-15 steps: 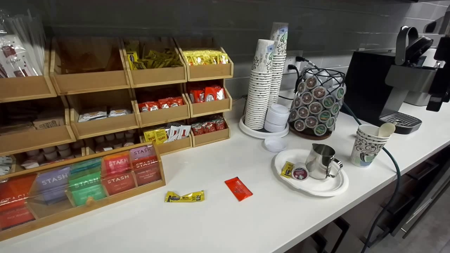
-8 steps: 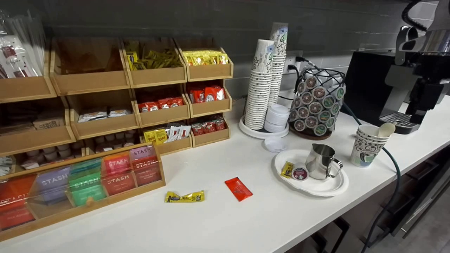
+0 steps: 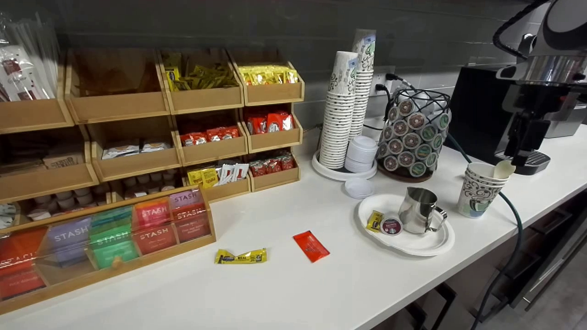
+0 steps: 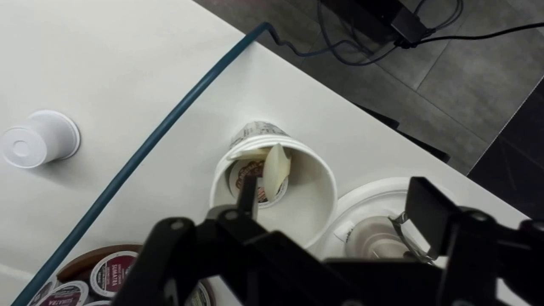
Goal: Pick up one plastic spoon from the stacked cup and put it in the silver milk jug
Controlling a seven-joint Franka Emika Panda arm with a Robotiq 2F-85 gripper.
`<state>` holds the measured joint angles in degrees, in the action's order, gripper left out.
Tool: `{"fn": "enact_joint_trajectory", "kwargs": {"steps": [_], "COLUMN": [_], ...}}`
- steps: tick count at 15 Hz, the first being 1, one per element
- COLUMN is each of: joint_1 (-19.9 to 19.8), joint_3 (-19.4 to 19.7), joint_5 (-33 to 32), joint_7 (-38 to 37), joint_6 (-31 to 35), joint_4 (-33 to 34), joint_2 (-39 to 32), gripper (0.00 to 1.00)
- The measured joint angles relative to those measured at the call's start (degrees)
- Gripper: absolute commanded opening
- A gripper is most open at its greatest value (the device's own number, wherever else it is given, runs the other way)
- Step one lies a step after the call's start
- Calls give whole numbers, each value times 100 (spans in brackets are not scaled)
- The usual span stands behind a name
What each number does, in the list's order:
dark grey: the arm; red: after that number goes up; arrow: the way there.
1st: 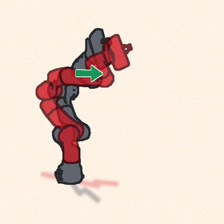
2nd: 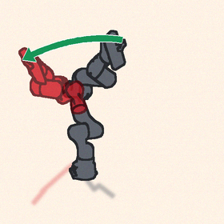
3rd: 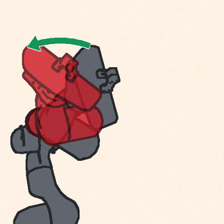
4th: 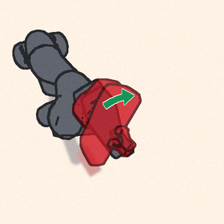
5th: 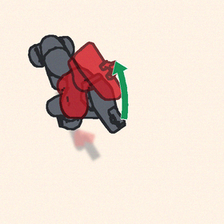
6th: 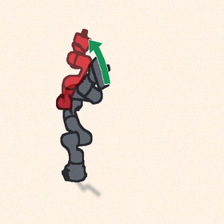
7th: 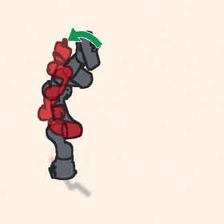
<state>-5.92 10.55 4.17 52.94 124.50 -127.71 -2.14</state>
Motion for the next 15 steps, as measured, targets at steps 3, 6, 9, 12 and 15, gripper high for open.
{"fn": "enact_joint_trajectory", "kwargs": {"steps": [3, 6, 9, 12, 15], "joint_1": [-62, -131, -181, -213, -218], "joint_3": [-19, -45, -65, -109, -171], "joint_5": [2, 1, -22, -34, -182], "joint_7": [1, 1, 2, 8, 3], "joint_6": [38, 38, 35, 32, 25], "joint_4": [208, 368, 461, 479, 464], "joint_2": [-225, -418, -567, -613, -532], "gripper": [61, 34, 11, 0, 1]}}
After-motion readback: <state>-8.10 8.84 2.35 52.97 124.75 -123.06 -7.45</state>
